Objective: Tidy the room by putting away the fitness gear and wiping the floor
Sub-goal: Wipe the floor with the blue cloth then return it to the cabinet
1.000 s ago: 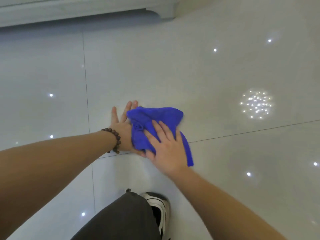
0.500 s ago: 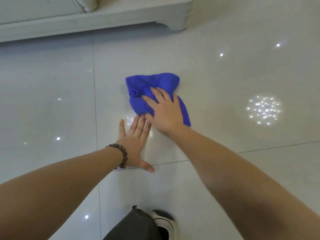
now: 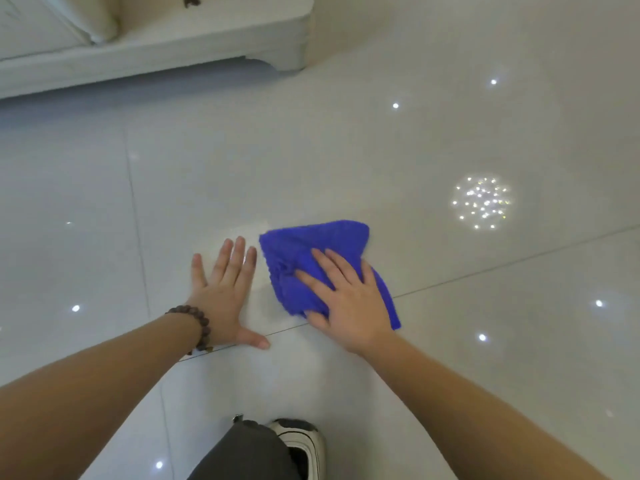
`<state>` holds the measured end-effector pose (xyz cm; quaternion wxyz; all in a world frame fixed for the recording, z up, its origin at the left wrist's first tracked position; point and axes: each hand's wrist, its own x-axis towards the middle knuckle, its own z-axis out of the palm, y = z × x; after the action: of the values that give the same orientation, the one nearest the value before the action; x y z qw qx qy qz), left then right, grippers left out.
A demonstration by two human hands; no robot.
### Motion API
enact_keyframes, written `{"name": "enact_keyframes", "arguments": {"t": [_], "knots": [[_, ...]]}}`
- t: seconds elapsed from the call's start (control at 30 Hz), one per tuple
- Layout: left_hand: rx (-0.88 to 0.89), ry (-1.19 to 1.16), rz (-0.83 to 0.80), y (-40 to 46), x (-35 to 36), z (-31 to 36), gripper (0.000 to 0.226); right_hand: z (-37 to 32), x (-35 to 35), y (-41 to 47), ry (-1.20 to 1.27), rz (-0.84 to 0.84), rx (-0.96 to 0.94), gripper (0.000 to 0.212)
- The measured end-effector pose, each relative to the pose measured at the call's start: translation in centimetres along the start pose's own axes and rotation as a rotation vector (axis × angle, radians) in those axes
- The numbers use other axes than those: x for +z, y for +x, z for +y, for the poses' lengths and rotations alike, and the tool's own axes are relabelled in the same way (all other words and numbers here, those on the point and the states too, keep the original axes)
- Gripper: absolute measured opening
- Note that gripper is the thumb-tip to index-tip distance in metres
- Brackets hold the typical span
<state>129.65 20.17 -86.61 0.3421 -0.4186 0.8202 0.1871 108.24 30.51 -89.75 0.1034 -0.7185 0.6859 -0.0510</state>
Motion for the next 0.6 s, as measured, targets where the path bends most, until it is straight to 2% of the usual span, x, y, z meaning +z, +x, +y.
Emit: {"name": "enact_keyframes", "arguments": {"t": [0.03,0.07,0.1,0.2,0.23,0.27,0.3,0.33,0.43,0.47,0.5,0.53,0.6], "knots": [[-0.006,0.002,-0.005,-0.1,-0.2,0.1,0.153,2.2,-0.4,-2.0,-0.020,0.011,-0.012,0.062],[-0.013,-0.010,-0.005,-0.4,-0.3,0.2,0.152,5.5,-0.8,-4.0,-0.035,0.042,0.120,0.062],[-0.017,-0.033,0.012,-0.4,-0.5,0.5,0.151,9.1,-1.5,-6.2,-0.038,0.084,0.358,0.063],[0.036,-0.054,0.135,-0.1,-1.8,2.6,0.141,18.9,-4.3,-13.5,0.074,0.223,1.239,0.072],[0.074,-0.042,0.190,0.1,-2.3,3.9,0.135,19.6,-5.0,-15.1,0.137,0.263,1.434,0.075],[0.114,-0.038,0.248,0.6,-2.7,5.3,0.130,19.0,-4.8,-15.8,0.157,0.272,1.529,0.076],[0.155,-0.032,0.292,1.3,-3.1,7.0,0.126,17.4,-4.3,-15.8,0.156,0.263,1.514,0.075],[0.203,-0.013,0.318,2.1,-3.4,8.9,0.124,15.0,-3.6,-15.4,0.131,0.259,1.390,0.073],[0.407,0.080,0.376,4.0,-3.6,15.6,0.118,7.9,-1.0,-14.8,0.005,0.116,0.690,0.067],[0.477,0.104,0.384,4.3,-3.5,17.8,0.114,7.5,-0.7,-15.5,-0.035,0.066,0.516,0.066],[0.532,0.137,0.384,4.5,-3.4,19.6,0.111,8.8,-0.9,-16.7,-0.047,0.049,0.435,0.065],[0.567,0.178,0.384,4.5,-3.4,21.3,0.108,10.9,-1.0,-18.6,-0.041,0.066,0.491,0.065],[0.590,0.260,0.353,4.4,-3.6,24.0,0.108,15.6,-1.9,-23.2,0.000,0.121,0.877,0.064]]}}
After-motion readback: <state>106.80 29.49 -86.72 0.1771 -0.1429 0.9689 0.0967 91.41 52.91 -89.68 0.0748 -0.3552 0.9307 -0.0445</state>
